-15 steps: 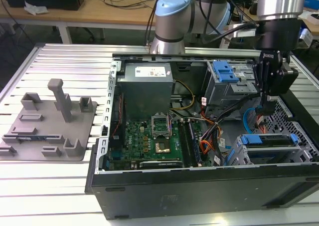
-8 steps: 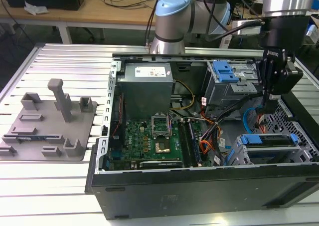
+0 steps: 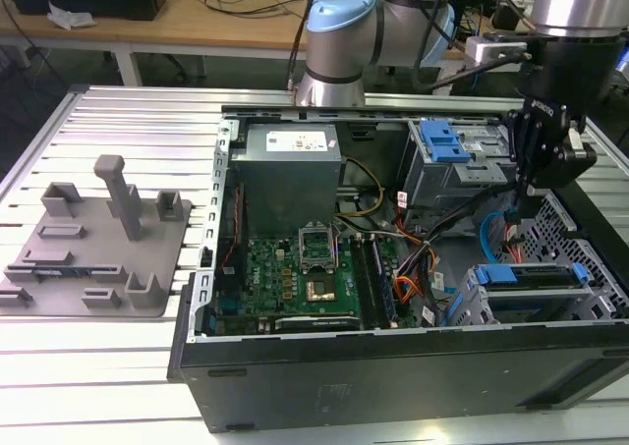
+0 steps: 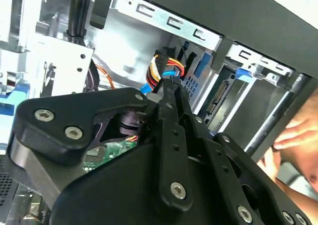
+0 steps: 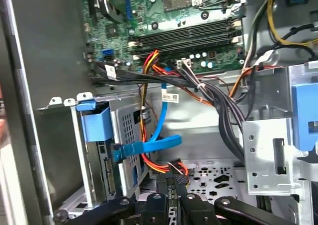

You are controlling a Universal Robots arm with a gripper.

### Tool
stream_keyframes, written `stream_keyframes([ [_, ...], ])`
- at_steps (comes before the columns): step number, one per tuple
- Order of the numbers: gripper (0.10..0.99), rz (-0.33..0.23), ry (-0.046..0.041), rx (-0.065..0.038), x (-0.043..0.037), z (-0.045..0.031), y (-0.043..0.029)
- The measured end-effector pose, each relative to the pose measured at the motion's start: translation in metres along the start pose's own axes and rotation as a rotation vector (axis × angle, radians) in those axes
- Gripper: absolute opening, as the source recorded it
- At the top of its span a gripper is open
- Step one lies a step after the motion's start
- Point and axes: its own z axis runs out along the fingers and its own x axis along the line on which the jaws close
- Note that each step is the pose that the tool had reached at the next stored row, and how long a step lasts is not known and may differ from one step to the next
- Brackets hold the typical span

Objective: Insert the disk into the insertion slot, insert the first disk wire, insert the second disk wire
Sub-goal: 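Insert the first disk wire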

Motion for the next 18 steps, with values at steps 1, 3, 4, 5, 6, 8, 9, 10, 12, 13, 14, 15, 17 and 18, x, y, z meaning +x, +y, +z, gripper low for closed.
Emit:
stream_keyframes([
  [1,0.169,0.001,-0.0064,-0.001,0.0023,0.0002,-0.0002],
  [3,0.169,0.001,-0.0169,-0.002,0.0074,0.0008,-0.0007],
  [4,0.169,0.002,-0.0248,-0.003,0.0116,0.0011,-0.0012],
  [5,0.169,0.003,-0.0337,-0.004,0.0157,0.0016,-0.0016],
  [6,0.169,0.004,-0.044,-0.005,0.0204,0.0021,-0.0021],
  [8,0.169,0.005,-0.0602,-0.007,0.0275,0.003,-0.0028],
  [9,0.169,0.006,-0.0722,-0.008,0.0332,0.0036,-0.0033],
  [10,0.169,0.007,-0.0786,-0.009,0.0368,0.0037,-0.0037],
  [12,0.169,0.006,-0.0805,-0.012,0.0419,0.0027,-0.0043],
  [13,0.169,0.006,-0.0813,-0.015,0.0444,0.0024,-0.0047],
  [14,0.169,0.004,-0.0824,-0.025,0.0483,0.002,-0.0059],
  [15,0.169,0.002,-0.0828,-0.032,0.0495,0.002,-0.0067],
  [17,0.169,-0.001,-0.0928,-0.052,0.0512,0.0027,-0.0124],
  [18,0.169,-0.002,-0.0991,-0.056,0.0512,0.003,-0.0148],
])
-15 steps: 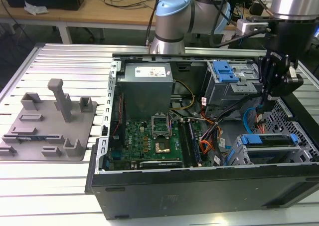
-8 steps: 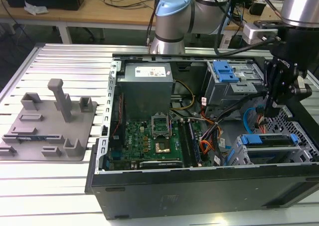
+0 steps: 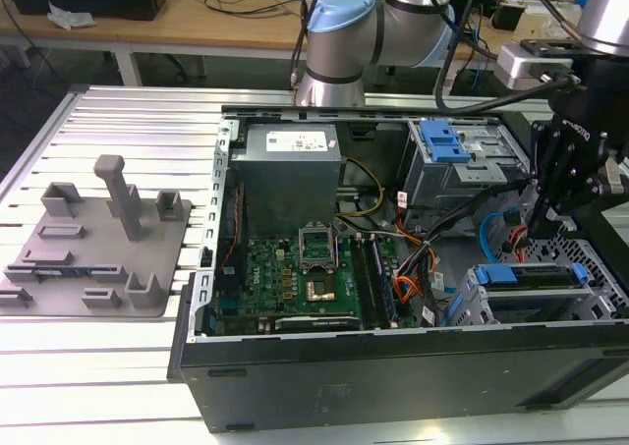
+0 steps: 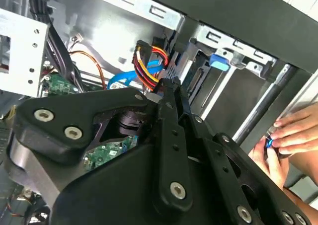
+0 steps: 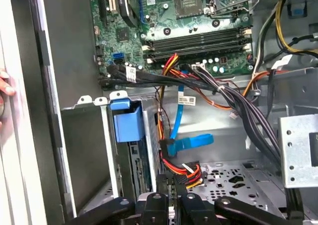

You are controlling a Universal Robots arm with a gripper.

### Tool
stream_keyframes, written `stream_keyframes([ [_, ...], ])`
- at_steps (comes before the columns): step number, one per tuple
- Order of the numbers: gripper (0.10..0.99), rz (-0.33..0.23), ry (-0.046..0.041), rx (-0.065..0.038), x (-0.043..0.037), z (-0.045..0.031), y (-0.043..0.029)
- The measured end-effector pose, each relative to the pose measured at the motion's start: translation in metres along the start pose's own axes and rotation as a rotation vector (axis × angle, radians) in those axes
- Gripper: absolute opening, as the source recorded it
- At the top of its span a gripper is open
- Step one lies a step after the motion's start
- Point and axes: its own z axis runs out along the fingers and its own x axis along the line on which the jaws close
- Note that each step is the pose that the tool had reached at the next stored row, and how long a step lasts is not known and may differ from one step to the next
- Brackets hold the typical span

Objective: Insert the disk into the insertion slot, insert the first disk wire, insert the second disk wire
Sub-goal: 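Insert the first disk wire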

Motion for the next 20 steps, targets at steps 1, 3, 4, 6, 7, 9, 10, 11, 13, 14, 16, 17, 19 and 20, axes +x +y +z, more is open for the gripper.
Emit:
stream_keyframes([
  [1,0.169,0.0,-0.0054,-0.002,-0.0001,0.0,-0.0015],
  [3,0.169,-0.001,-0.0123,-0.009,-0.0003,-0.0001,-0.0033],
  [4,0.169,-0.002,-0.0118,-0.016,-0.0003,-0.0002,-0.0038],
  [6,0.169,-0.005,-0.01,-0.035,-0.0006,-0.0005,-0.0066],
  [7,0.169,-0.005,-0.0117,-0.038,-0.0008,-0.0004,-0.0085],
  [9,0.169,-0.007,-0.0115,-0.056,-0.0011,-0.0003,-0.0123],
  [10,0.169,-0.01,-0.0096,-0.076,-0.0014,-0.0002,-0.0146],
  [11,0.169,-0.011,-0.0092,-0.079,-0.0015,-0.0002,-0.0151],
  [13,0.169,-0.011,-0.0091,-0.081,-0.0015,-0.0002,-0.0152],
  [14,0.169,-0.011,-0.0092,-0.081,-0.0015,-0.0002,-0.0152],
  [16,0.169,-0.013,-0.009,-0.08,-0.0015,-0.0002,-0.0152],
  [17,0.169,-0.014,-0.0091,-0.08,-0.0015,-0.0002,-0.0152],
  [19,0.169,-0.014,-0.0091,-0.08,-0.0015,-0.0002,-0.0152],
  [20,0.169,-0.014,-0.0091,-0.08,-0.0015,-0.0002,-0.0152],
])
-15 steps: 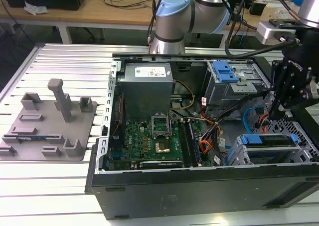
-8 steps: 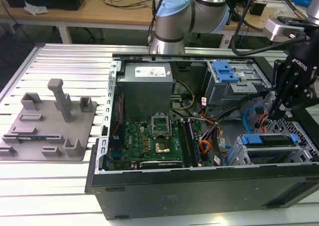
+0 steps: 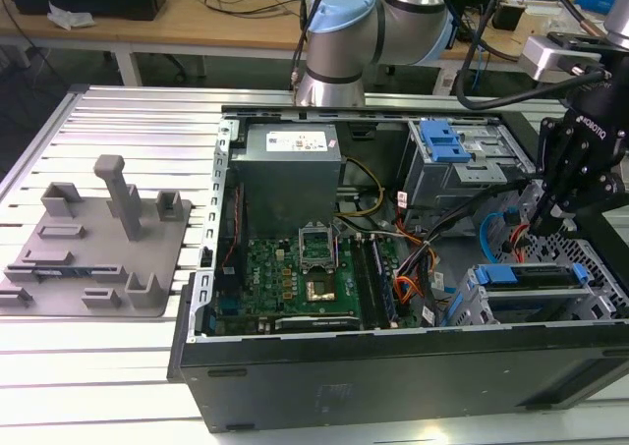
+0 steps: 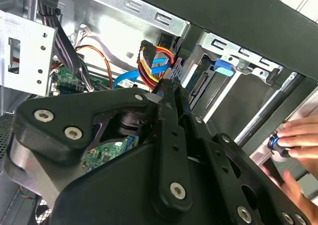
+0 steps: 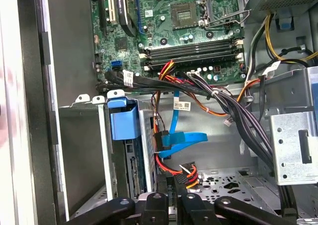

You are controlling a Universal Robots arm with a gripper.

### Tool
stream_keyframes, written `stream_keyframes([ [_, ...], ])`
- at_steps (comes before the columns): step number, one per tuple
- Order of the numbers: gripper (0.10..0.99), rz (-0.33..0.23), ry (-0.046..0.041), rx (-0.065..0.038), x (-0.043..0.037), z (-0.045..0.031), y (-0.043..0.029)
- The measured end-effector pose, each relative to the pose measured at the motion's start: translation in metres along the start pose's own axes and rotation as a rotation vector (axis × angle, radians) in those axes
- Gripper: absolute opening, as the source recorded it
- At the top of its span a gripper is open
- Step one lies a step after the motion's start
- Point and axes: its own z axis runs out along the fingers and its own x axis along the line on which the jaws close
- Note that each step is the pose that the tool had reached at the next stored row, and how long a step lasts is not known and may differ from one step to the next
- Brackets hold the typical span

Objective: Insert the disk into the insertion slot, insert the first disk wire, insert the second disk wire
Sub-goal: 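Insert the first disk wire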

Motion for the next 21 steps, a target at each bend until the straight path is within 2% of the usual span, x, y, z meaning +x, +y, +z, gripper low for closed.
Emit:
stream_keyframes([
  [7,0.169,-0.001,-0.0001,0.0,0.0003,0.0001,-0.0007],
  [10,0.169,-0.011,-0.0009,0.001,0.0012,0.0003,-0.0091],
  [14,0.169,-0.016,0.0006,0.002,0.0013,0.0003,-0.0086],
  [15,0.169,-0.016,0.0043,0.003,0.0013,0.0003,-0.0079],
  [16,0.169,-0.018,0.0351,0.005,0.0013,0.0003,-0.0065],
  [17,0.169,-0.019,0.0573,0.008,0.0003,0.0004,-0.006],
  [18,0.169,-0.019,0.0638,0.015,-0.0001,0.0004,-0.0058],
  [19,0.169,-0.019,0.0641,0.036,-0.0001,0.0007,-0.0053],
  [20,0.169,-0.019,0.0626,0.045,0.0,0.0009,-0.0049],
  [21,0.169,-0.02,0.058,0.047,0.0006,0.001,-0.0045],
])
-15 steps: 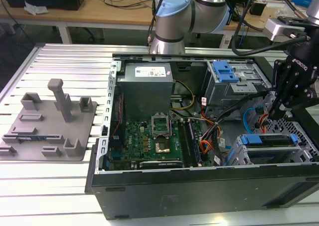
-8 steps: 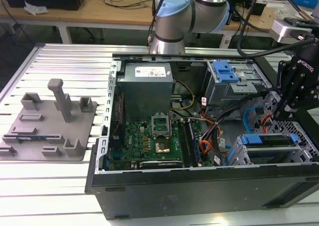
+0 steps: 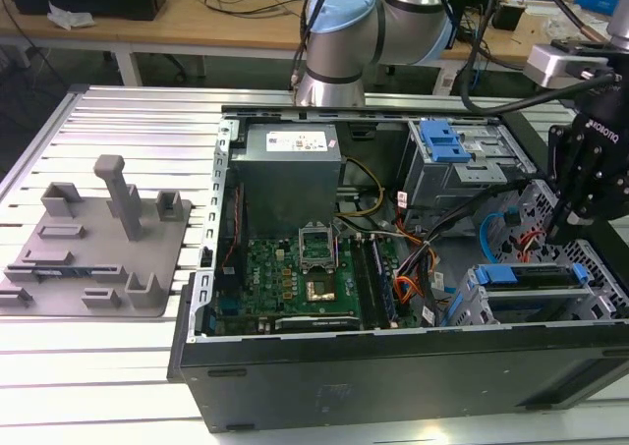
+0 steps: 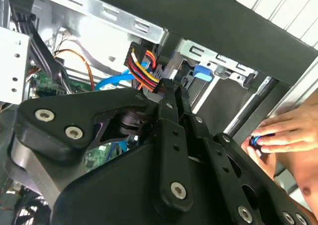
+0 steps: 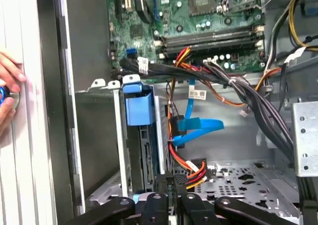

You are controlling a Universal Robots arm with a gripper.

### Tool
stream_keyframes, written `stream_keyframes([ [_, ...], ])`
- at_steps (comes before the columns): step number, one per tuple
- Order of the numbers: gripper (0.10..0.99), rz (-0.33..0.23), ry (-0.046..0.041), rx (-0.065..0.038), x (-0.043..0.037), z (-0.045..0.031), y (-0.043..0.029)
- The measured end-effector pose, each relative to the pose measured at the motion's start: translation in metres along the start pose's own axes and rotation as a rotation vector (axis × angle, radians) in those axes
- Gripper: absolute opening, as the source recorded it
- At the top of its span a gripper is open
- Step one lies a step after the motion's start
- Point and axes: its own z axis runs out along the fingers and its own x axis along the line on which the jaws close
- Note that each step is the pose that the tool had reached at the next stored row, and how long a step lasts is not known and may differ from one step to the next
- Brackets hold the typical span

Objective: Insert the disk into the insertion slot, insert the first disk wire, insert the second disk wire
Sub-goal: 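Insert the first disk wire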

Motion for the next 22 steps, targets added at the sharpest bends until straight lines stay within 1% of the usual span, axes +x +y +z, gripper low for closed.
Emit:
stream_keyframes([
  [1,0.169,-0.001,-0.0073,0.0,0.0009,0.0002,0.0005],
  [2,0.169,-0.001,-0.0187,-0.001,0.0021,0.0005,0.0007],
  [3,0.169,-0.001,-0.0452,-0.002,0.0057,0.0012,0.0009],
  [4,0.169,-0.001,-0.0503,-0.003,0.0071,0.0016,0.0008],
  [7,0.169,0.0,-0.0503,-0.003,0.0073,0.0016,0.0012],
  [8,0.169,0.0,-0.0512,-0.002,0.0085,0.0017,0.002],
  [9,0.169,0.0,-0.054,-0.001,0.0103,0.0021,0.0027],
  [10,0.169,0.001,-0.0626,0.004,0.0132,0.0031,0.0052],
  [12,0.169,0.001,-0.0722,0.009,0.0177,0.0041,0.0076],
  [14,0.169,-0.001,-0.0778,0.01,0.0217,0.0051,0.0076],
  [19,0.169,-0.006,-0.0782,0.01,0.0221,0.0053,0.0079],
  [21,0.169,-0.013,-0.0956,0.011,0.0274,0.0068,0.009],
  [22,0.169,-0.015,-0.0981,0.011,0.0287,0.0072,0.0089],
])
